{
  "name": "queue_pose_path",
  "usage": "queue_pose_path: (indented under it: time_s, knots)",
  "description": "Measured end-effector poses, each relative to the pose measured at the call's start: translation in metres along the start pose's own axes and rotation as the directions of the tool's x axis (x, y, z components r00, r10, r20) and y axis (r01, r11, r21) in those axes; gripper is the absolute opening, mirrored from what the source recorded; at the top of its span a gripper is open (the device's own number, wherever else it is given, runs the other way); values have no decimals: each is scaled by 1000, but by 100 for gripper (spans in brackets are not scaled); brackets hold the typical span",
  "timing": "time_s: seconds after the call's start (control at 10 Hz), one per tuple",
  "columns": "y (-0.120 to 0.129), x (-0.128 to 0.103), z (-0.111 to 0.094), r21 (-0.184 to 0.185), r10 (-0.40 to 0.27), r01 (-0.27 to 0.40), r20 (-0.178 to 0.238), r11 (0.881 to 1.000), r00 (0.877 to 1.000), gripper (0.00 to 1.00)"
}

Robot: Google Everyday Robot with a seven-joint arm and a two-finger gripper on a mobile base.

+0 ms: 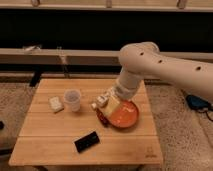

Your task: Move the arm in a circular motion

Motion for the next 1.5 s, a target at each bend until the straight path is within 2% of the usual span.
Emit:
queue_pose_path:
  time_s: [0.1, 0.2, 0.5, 0.6, 1.0, 1.2, 1.4, 1.5]
  knots:
    - [-24, -4, 0, 10, 36, -36, 2, 999, 999, 80]
    - [-37, -9, 1, 19, 51, -52, 4, 998, 999, 80]
    - [-69, -36, 8, 59, 70, -70, 8, 996, 998, 80]
    - [-72, -48, 10, 67, 66, -66, 10, 996, 998, 80]
    - [-63, -125, 25, 87, -5, 4, 18, 996, 1000, 80]
    - [-48, -168, 33, 89, -69, 67, 19, 994, 997, 80]
    - [-26, -209, 40, 89, -144, 142, 22, 986, 989, 80]
    - [-6, -237, 44, 91, -209, 206, 25, 974, 978, 80]
